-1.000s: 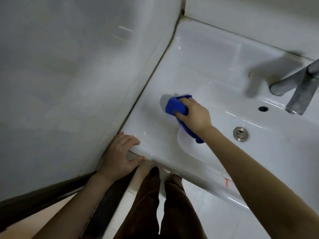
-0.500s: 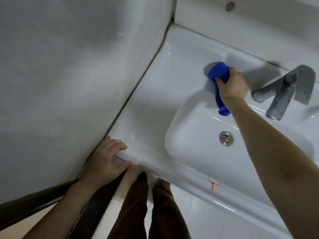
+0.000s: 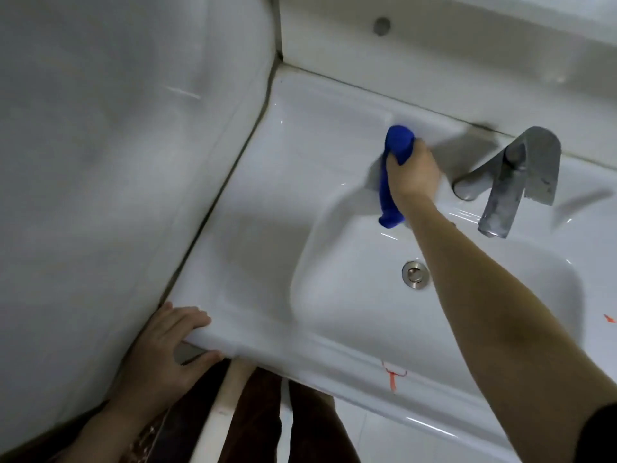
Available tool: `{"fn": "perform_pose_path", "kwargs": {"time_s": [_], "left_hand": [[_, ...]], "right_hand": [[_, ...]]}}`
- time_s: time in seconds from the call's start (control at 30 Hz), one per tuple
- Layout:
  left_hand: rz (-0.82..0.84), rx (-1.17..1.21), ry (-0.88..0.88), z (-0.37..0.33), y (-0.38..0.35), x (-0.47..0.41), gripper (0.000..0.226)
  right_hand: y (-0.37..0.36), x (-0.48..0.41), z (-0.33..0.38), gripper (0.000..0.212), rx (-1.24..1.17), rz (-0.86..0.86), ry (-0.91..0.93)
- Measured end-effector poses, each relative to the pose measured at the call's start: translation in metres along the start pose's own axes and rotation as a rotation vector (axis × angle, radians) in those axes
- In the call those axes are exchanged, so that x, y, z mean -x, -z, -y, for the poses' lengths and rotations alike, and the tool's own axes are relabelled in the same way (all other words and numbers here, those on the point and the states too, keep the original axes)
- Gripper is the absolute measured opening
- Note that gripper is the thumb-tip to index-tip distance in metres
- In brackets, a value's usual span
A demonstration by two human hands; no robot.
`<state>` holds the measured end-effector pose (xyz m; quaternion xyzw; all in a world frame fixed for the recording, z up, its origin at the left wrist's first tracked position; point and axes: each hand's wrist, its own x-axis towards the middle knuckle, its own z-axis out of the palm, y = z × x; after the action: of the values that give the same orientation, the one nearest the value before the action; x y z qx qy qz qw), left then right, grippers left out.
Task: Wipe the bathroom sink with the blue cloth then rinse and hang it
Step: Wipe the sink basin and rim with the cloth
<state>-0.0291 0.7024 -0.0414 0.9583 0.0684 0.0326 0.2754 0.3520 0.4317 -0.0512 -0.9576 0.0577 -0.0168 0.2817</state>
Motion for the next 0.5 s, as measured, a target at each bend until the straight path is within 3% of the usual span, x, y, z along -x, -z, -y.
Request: {"fn": "perform_pose_path", "kwargs": {"time_s": [0.1,0.27,0.33,0.43,0.5], "left_hand": [[0.014,0.007,0.012,-0.002,0.004,-0.001,0.064],[0.033,0.038,0.033,-0.006,0.008,-0.003,0.063],[0.031,0.050,0.031,-0.005,0.006,-0.002,0.064],[0.015,0.060,0.010,-0.004,0.003,-0.002,0.065],[0.016,0.065,0.011,-0.004,0.003,-0.003,0.068]], "right_hand": [[0.010,-0.008,-0.022,0.035,0.050,-0.066,-0.108],[0.007,-0.005,-0.016,0.035,-0.060,-0.265,-0.517],[-0.001,-0.003,0.006,0.035,-0.063,-0.221,-0.464],[-0.013,0.001,0.016,0.033,-0.067,-0.096,-0.184],[-0.004,-0.001,0.002,0.034,-0.058,-0.077,-0.188]]}}
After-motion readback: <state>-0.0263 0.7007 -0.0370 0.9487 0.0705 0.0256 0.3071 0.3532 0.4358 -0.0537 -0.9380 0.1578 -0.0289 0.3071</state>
